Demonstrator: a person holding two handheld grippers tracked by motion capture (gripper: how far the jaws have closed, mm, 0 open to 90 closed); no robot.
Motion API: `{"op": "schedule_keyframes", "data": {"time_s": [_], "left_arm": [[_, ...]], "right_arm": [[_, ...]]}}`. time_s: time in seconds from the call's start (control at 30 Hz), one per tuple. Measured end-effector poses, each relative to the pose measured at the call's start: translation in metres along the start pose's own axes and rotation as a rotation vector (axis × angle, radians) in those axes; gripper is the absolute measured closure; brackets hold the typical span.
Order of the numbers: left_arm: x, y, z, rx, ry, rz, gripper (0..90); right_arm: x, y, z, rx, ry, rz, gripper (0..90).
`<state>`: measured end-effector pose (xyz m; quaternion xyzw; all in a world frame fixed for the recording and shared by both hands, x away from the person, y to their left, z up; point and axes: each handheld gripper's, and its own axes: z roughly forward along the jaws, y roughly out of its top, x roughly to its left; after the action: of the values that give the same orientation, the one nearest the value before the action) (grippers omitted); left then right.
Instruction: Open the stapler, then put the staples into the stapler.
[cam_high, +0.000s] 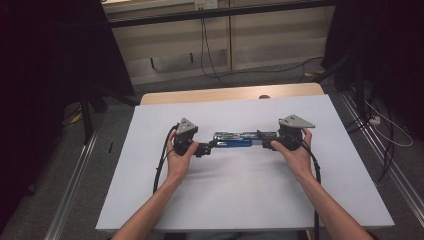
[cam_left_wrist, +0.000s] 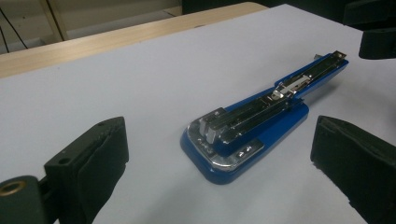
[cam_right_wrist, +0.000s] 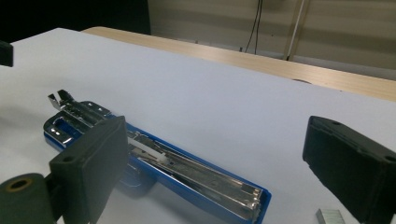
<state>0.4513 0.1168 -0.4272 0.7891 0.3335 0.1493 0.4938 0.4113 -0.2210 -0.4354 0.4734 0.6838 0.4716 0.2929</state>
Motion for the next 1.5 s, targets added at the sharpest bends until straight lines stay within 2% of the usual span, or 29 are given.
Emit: {"op": "schedule_keyframes", "data": {"time_s": [0.1,0.2,0.37,0.47,0.7,0.87,0.97,1.07,1.27,1.3,1.37,1.5], "left_arm": [[0.000,0.000,-0.007,-0.004,0.029,0.017,4.8],[0.002,-0.002,-0.012,0.003,0.042,0.013,4.8],[0.005,-0.007,-0.023,-0.021,0.055,-0.022,4.8],[0.005,-0.009,-0.028,-0.008,0.079,0.001,4.8],[0.007,-0.020,-0.043,-0.023,0.072,-0.010,4.8],[0.007,-0.026,-0.056,-0.029,0.072,-0.023,4.9],[0.006,-0.030,-0.064,-0.036,0.076,-0.025,4.8],[0.002,-0.036,-0.073,-0.030,0.080,0.003,4.8],[-0.003,-0.047,-0.089,-0.035,0.076,-0.024,4.8],[-0.003,-0.050,-0.093,-0.029,0.073,-0.017,4.7],[-0.001,-0.055,-0.099,-0.024,0.103,-0.002,4.7],[0.000,-0.056,-0.109,-0.067,0.138,-0.019,4.7]], "right_arm": [[-0.001,0.000,-0.002,-0.008,0.000,0.010,7.7],[-0.003,-0.001,-0.004,0.000,-0.004,0.018,7.7],[-0.003,-0.004,-0.008,0.004,-0.012,0.017,8.1],[-0.005,-0.003,-0.009,-0.007,-0.011,0.024,9.5],[-0.009,0.001,-0.014,-0.007,0.004,0.029,8.8],[-0.008,-0.006,-0.013,0.037,0.020,0.025,8.2],[-0.008,-0.008,-0.015,0.037,0.020,0.029,8.2],[-0.011,-0.006,-0.018,0.020,0.011,0.033,8.7],[-0.017,-0.003,-0.025,0.006,0.000,0.043,8.7],[-0.019,-0.003,-0.024,0.010,0.002,0.036,8.4],[-0.022,-0.001,-0.024,0.027,0.001,0.020,8.3],[-0.026,-0.001,-0.026,0.036,-0.004,0.025,8.2]]}}
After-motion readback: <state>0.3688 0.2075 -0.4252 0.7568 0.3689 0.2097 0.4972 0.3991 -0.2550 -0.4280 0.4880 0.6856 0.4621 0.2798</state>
